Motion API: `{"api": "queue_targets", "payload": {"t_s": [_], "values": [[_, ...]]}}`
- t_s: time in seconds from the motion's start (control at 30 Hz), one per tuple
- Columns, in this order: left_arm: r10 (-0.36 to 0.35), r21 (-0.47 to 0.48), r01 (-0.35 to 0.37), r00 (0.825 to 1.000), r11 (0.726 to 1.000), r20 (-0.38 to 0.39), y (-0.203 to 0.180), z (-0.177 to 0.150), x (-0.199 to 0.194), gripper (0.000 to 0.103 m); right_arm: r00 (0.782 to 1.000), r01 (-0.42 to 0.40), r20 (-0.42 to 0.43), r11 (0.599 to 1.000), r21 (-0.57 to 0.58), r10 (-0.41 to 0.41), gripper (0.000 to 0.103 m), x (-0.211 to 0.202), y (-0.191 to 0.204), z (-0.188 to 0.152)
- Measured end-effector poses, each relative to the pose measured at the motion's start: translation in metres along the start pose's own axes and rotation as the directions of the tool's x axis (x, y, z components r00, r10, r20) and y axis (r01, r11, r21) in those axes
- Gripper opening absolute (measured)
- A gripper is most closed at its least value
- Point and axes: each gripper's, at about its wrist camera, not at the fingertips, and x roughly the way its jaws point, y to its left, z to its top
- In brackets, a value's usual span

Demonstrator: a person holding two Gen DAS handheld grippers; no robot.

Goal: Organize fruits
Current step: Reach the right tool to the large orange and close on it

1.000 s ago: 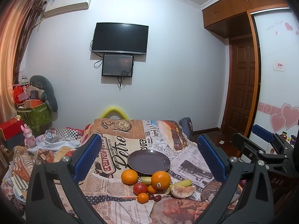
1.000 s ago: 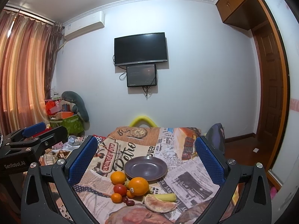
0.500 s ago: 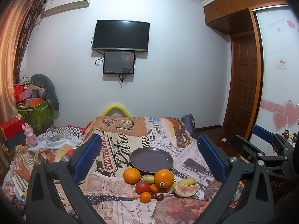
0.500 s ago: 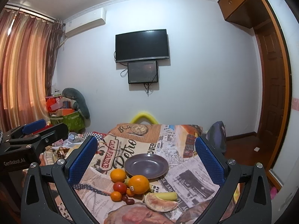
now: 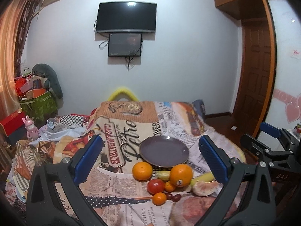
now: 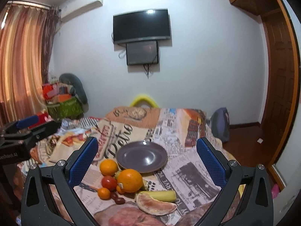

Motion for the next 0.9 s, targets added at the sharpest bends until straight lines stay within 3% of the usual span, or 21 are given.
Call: {"api": "queue_targets", "payload": {"t_s": [0.2,0.27,0.47,0.53,0.67,0.9], "values": [[0.011,-0.025,-0.014,0.993,1.0,-0.115,0.022,-0.012,0.053,0.102,0.992,-0.008,-0.129,1.0,-0.012,0.006,0.103,0.04,-0.007,-0.017],[0.012,-0.016,-0.015,0.987,1.0,-0.158,0.025,-0.018,0.069,0.094,0.986,-0.02,-0.168,1.0,-0.003,0.019,0.103,0.051,-0.01,-0.021],[-0.018,0.003,0.019,0.968,1.0,-0.249,0.033,-0.039,0.106,0.085,0.96,-0.068,-0.271,0.997,0.018,0.071,0.103,0.085,-0.011,-0.038],[-0.026,0.017,0.032,0.962,0.999,-0.273,0.032,-0.046,0.115,0.084,0.953,-0.069,-0.296,0.997,0.017,0.071,0.103,0.094,-0.01,-0.042],[-0.019,0.038,0.033,0.945,0.999,-0.326,0.034,-0.06,0.13,0.07,0.932,-0.115,-0.343,0.993,0.018,0.114,0.102,0.106,-0.006,-0.052],[-0.048,0.002,0.053,0.913,0.999,-0.406,0.043,-0.08,0.149,0.068,0.905,-0.17,-0.39,0.985,0.034,0.169,0.1,0.127,0.01,-0.062]]}}
